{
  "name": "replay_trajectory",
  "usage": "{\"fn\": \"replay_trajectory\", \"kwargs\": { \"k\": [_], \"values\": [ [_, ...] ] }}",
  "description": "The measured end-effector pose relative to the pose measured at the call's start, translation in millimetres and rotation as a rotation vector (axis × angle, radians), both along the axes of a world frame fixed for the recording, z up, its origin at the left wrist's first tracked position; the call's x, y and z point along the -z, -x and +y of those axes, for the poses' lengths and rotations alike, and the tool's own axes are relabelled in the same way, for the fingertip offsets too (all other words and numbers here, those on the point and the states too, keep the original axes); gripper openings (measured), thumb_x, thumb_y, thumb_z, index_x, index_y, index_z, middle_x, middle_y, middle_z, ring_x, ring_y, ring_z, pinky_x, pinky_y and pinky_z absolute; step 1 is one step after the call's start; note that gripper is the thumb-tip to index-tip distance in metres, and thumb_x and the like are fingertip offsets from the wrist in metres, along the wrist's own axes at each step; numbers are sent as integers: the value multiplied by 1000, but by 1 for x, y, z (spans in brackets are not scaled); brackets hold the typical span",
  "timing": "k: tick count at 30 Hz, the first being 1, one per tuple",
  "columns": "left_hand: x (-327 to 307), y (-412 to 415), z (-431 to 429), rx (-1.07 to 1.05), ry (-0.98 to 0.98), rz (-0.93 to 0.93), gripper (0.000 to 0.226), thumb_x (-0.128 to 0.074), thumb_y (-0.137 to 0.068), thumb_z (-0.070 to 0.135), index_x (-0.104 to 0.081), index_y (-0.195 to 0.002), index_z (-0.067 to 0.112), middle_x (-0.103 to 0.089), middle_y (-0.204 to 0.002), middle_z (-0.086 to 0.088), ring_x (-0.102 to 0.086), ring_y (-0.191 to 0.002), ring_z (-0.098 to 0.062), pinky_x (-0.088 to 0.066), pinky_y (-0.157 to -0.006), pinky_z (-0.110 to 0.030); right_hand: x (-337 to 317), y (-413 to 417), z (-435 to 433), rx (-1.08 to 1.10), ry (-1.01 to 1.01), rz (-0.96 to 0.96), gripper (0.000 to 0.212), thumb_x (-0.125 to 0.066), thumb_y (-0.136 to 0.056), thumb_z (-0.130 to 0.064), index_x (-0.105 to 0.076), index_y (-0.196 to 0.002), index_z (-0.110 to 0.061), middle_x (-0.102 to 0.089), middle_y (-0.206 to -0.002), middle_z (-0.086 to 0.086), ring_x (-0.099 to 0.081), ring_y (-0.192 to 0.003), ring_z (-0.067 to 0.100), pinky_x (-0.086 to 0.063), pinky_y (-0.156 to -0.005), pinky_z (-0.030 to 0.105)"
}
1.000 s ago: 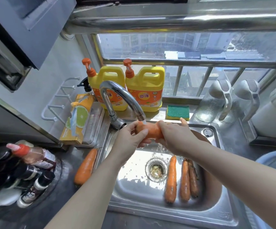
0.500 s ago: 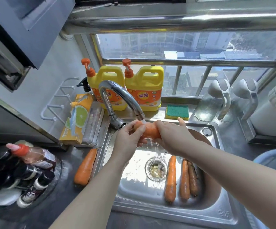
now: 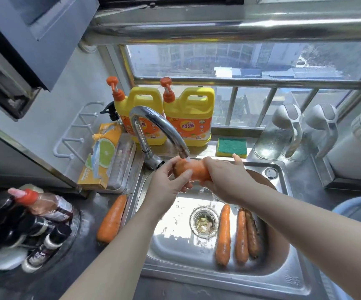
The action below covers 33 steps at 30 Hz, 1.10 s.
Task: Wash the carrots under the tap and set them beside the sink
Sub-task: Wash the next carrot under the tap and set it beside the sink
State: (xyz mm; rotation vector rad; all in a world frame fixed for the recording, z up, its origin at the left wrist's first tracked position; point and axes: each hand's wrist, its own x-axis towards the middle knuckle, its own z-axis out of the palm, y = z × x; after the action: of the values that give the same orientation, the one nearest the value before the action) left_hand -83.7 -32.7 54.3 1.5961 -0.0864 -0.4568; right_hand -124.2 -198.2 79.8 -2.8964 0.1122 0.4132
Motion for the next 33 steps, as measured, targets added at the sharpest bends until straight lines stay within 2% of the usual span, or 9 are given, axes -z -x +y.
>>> {"fn": "replay_trajectory", "kwargs": {
  "k": [3, 7, 11, 14, 16, 22, 24, 28, 33],
  "values": [
    [1, 0, -6, -124, -7, 1, 30, -70, -93, 23, -63, -122, 17, -66, -103, -10, -64, -57, -13, -53, -57, -23, 1, 3, 6, -5, 34, -69, 34, -49, -101, -45, -42, -125, -22, -63, -118, -1, -62, -113, 25, -12, -121, 57],
    [-4, 4, -16, -219, -11, 93, 18, -58, -101, 25, -66, -114, 15, -67, -96, -12, -62, -52, -14, -49, -51, -24, 7, 8, 8, -54, 178, -256, 29, -50, -99, -26, -45, -128, -23, -61, -104, 0, -62, -101, 27, -11, -121, 57],
    [-11, 4, -16, -171, 83, 291, 22, -45, -107, 26, -64, -109, 15, -64, -96, -17, -65, -64, -23, -54, -56, -28, 11, 10, 1, -85, 251, -349, 34, -57, -93, -19, -50, -125, -22, -58, -94, 2, -62, -91, 29, -11, -119, 59],
    [-9, 6, -9, 12, 68, 198, 21, -48, -107, 24, -59, -124, 20, -62, -112, -17, -65, -77, -23, -59, -74, -30, 9, 10, -2, -88, 254, -271, 35, -54, -98, -26, -44, -131, -23, -59, -103, 1, -62, -100, 28, -9, -120, 58],
    [-9, 6, -7, 80, 34, 137, 19, -51, -105, 22, -56, -123, 28, -60, -119, -16, -65, -83, -22, -60, -82, -31, 9, 9, -3, -91, 246, -258, 34, -51, -100, -26, -42, -133, -24, -59, -107, 0, -61, -105, 27, -8, -121, 57],
    [-10, 9, -22, -128, 8, 172, 15, -52, -104, 29, -57, -113, 19, -62, -101, -12, -61, -70, -24, -56, -67, -33, 11, 8, -2, -104, 225, -427, 38, -69, -86, -19, -55, -121, -26, -58, -90, -1, -65, -86, 27, -22, -118, 58],
    [-9, 10, -23, -165, -8, 153, 13, -49, -105, 28, -57, -111, 20, -61, -104, -12, -62, -75, -25, -56, -68, -34, 5, 7, -1, -102, 215, -368, 41, -70, -87, -29, -53, -124, -27, -60, -97, -1, -65, -93, 27, -18, -119, 58],
    [-9, 4, -12, -115, -4, 119, 20, -40, -109, 30, -57, -116, 21, -57, -115, -10, -63, -99, -30, -59, -82, -38, -4, 1, -13, -61, 98, -86, 48, -52, -94, -62, -48, -127, -28, -63, -121, -5, -59, -117, 24, -7, -121, 61],
    [-3, 5, 4, 176, -124, -26, 27, -47, -106, 33, -40, -132, 35, -52, -124, 7, -65, -112, -23, -54, -100, -37, -5, -5, -32, -92, -31, 38, 40, -54, -95, -57, -48, -126, -31, -64, -122, -7, -57, -121, 20, -9, -120, 60]
  ]
}}
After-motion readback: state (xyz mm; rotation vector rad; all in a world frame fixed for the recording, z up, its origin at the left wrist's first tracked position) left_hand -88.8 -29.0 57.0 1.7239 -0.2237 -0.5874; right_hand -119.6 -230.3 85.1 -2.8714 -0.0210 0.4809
